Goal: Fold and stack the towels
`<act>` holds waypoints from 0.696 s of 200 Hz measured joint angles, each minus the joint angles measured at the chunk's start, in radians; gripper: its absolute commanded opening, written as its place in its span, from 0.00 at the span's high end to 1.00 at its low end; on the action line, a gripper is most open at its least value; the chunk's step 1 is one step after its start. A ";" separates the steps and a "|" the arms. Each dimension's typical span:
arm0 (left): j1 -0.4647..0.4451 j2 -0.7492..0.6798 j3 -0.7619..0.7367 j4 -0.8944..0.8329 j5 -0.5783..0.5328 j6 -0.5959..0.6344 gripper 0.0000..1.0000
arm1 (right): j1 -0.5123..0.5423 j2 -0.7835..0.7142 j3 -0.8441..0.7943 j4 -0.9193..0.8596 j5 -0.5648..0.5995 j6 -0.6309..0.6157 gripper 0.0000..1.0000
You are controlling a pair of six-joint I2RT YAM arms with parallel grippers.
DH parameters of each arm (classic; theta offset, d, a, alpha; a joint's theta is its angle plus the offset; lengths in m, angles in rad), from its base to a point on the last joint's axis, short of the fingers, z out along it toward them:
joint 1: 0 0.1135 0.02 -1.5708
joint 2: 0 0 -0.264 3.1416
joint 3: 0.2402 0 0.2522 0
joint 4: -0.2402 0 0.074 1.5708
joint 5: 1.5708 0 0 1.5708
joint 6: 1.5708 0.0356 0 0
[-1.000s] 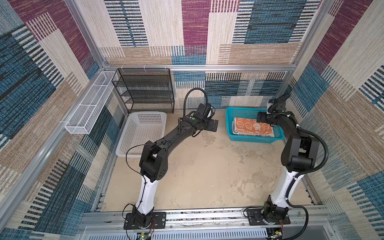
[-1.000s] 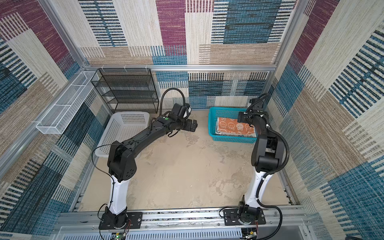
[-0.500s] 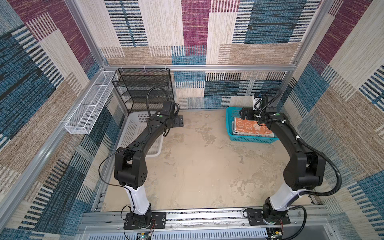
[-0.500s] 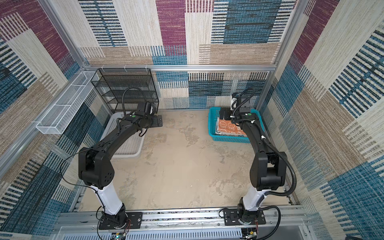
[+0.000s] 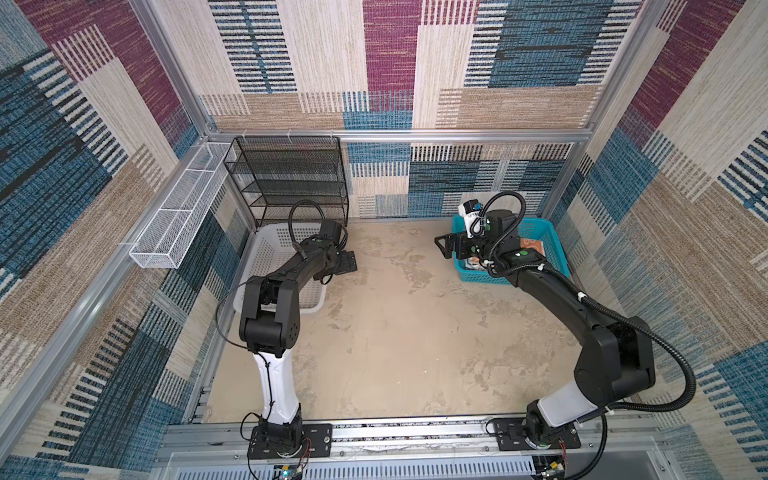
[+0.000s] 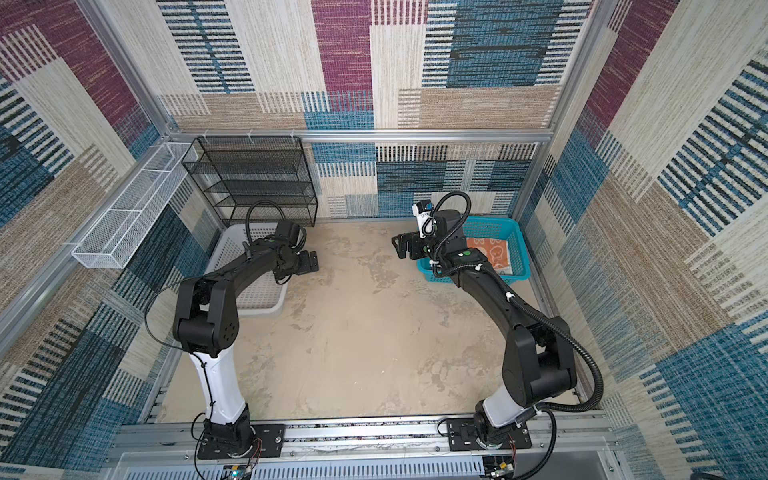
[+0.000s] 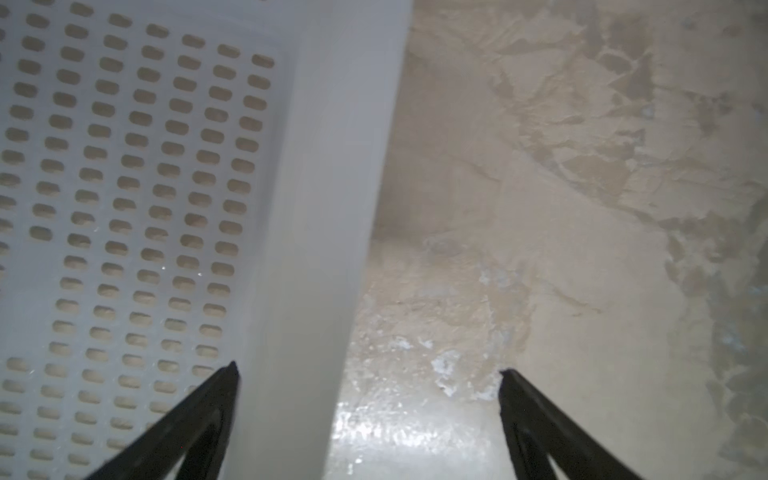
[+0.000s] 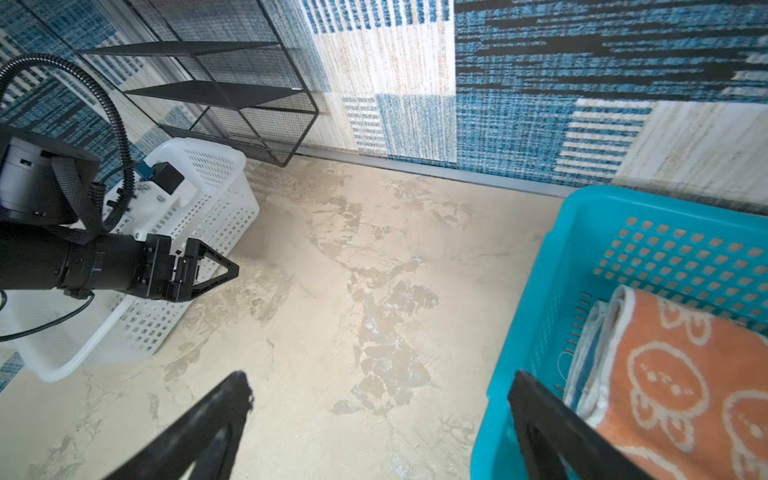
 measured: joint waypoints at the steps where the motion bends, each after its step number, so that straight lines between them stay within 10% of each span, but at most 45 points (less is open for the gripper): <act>1: -0.002 0.001 0.002 0.000 0.002 0.000 0.01 | 0.000 -0.002 -0.002 0.000 0.002 0.000 0.01; 139: -0.345 0.256 0.408 -0.090 0.071 -0.115 0.01 | -0.037 -0.084 -0.074 -0.011 0.105 -0.023 0.01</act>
